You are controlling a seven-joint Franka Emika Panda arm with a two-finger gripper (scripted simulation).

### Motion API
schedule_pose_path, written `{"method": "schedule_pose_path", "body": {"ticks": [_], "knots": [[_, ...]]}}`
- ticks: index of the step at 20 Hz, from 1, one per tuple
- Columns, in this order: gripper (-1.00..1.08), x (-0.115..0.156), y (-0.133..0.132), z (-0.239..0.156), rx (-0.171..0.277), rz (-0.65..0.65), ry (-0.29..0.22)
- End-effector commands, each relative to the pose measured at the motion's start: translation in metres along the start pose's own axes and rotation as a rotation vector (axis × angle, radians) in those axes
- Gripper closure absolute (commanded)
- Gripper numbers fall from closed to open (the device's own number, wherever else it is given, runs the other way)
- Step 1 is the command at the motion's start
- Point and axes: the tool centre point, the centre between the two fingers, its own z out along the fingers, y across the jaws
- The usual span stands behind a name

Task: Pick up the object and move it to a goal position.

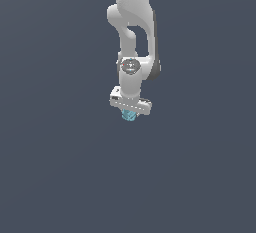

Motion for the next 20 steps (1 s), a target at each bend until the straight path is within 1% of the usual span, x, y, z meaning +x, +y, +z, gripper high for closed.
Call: {"method": "schedule_pose_path", "body": {"ticks": [1, 9, 20], "knots": [[1.08, 0.000, 0.003, -0.010, 0.000, 0.000, 0.001], [1.08, -0.003, 0.022, -0.061, 0.001, 0.001, 0.001], [1.08, -0.007, 0.060, -0.171, 0.001, 0.002, 0.000]]}}
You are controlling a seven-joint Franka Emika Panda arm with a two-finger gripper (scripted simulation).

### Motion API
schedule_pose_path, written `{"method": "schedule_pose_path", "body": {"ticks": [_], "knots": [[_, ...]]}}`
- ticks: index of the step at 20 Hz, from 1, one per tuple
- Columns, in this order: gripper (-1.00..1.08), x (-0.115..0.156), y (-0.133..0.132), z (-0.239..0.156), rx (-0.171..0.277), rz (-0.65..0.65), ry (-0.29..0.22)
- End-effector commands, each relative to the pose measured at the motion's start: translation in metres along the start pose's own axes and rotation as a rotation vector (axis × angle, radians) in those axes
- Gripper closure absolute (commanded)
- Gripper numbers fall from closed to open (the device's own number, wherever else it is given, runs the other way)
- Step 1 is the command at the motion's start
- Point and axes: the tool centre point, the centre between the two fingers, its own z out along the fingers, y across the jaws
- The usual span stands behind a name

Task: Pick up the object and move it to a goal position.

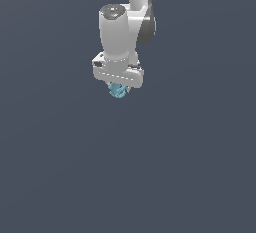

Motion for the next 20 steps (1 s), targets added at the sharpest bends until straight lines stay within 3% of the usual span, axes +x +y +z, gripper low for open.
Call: {"method": "schedule_pose_path", "body": {"ticks": [1, 20], "knots": [[1.08, -0.002, 0.009, -0.026, 0.000, 0.000, -0.001], [1.08, -0.005, 0.073, -0.214, -0.001, 0.001, -0.001]]}}
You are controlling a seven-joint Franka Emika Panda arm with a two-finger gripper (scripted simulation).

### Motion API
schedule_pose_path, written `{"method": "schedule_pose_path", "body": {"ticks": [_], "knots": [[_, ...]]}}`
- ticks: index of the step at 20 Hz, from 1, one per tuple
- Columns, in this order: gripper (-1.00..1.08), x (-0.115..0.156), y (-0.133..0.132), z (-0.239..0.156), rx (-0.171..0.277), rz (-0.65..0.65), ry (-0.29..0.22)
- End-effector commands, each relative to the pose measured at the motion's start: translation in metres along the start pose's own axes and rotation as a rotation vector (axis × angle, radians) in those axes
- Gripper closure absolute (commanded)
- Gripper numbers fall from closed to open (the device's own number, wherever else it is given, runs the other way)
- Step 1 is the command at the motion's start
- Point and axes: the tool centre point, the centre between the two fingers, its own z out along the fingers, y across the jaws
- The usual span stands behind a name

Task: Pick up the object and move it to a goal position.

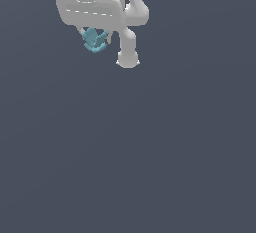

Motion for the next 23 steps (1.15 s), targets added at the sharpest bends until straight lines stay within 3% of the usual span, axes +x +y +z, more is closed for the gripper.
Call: {"method": "schedule_pose_path", "body": {"ticks": [1, 12, 23], "knots": [[1.08, 0.000, 0.008, -0.024, -0.001, 0.000, -0.001], [1.08, 0.003, 0.029, -0.090, -0.001, -0.001, -0.001], [1.08, 0.004, 0.033, -0.101, -0.001, -0.001, -0.001]]}}
